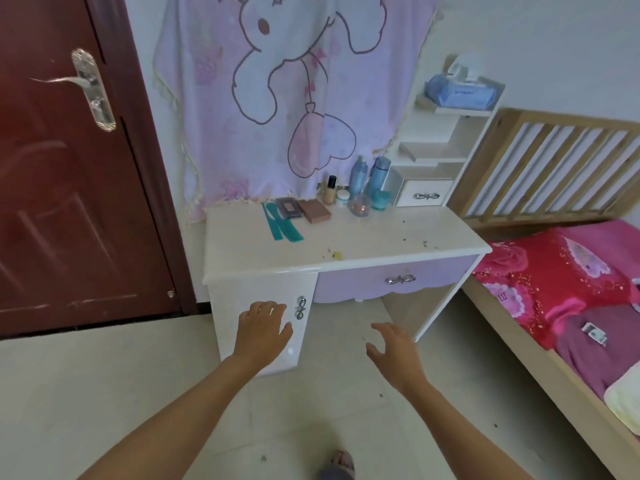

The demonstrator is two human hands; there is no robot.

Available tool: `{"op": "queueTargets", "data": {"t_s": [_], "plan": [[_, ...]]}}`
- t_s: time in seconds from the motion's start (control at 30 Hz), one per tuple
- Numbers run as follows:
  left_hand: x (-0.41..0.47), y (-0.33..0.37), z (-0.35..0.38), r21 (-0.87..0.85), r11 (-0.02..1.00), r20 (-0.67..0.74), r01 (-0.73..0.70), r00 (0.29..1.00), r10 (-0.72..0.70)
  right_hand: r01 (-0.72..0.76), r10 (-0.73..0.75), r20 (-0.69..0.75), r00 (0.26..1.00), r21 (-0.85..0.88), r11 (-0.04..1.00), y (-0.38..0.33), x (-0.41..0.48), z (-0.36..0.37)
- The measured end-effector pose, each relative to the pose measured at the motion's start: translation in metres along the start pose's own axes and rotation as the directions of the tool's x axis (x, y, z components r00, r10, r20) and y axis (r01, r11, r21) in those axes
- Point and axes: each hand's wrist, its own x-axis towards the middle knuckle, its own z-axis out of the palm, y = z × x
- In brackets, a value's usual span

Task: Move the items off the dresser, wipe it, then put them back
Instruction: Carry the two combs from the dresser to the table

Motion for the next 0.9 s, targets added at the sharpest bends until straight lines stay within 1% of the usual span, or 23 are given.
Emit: {"op": "queueTargets", "data": {"t_s": [0.17, 0.23, 0.37, 0.4, 0.53, 0.6, 0.67, 0.8, 0.9], "plan": [[0.09, 0.016, 0.002, 0.02, 0.993, -0.085, 0.117, 0.99, -0.115, 0.152, -0.153, 0.063, 0.986, 0.021, 0.988, 0.004, 0.11, -0.009], [0.119, 0.024, 0.001, -0.005, 0.988, -0.102, 0.153, 0.983, -0.153, 0.202, -0.205, 0.091, 0.974, 0.042, 0.979, 0.006, 0.15, -0.01], [0.158, 0.033, 0.011, -0.022, 0.961, -0.116, 0.274, 0.954, -0.275, 0.31, -0.305, 0.216, 0.927, 0.011, 0.951, 0.008, 0.208, -0.007], [0.163, 0.033, 0.013, -0.035, 0.953, -0.111, 0.301, 0.946, -0.303, 0.336, -0.329, 0.228, 0.916, 0.008, 0.942, 0.009, 0.223, -0.005], [0.169, 0.017, 0.035, -0.044, 0.914, -0.002, 0.403, 0.915, -0.404, 0.351, -0.348, 0.331, 0.877, 0.052, 0.935, 0.0, 0.26, 0.015], [0.179, 0.004, 0.038, -0.068, 0.894, -0.019, 0.442, 0.896, -0.444, 0.355, -0.358, 0.367, 0.859, 0.076, 0.932, -0.007, 0.277, 0.027], [0.198, -0.012, 0.035, -0.056, 0.886, -0.031, 0.461, 0.886, -0.463, 0.358, -0.367, 0.384, 0.847, 0.097, 0.929, -0.017, 0.294, 0.039], [0.246, -0.039, 0.032, -0.053, 0.888, -0.057, 0.456, 0.887, -0.458, 0.336, -0.345, 0.384, 0.857, 0.091, 0.937, -0.037, 0.329, 0.057], [0.278, -0.054, 0.036, -0.003, 0.883, -0.051, 0.469, 0.882, -0.469, 0.349, -0.342, 0.39, 0.855, 0.054, 0.936, -0.056, 0.358, 0.066]]}}
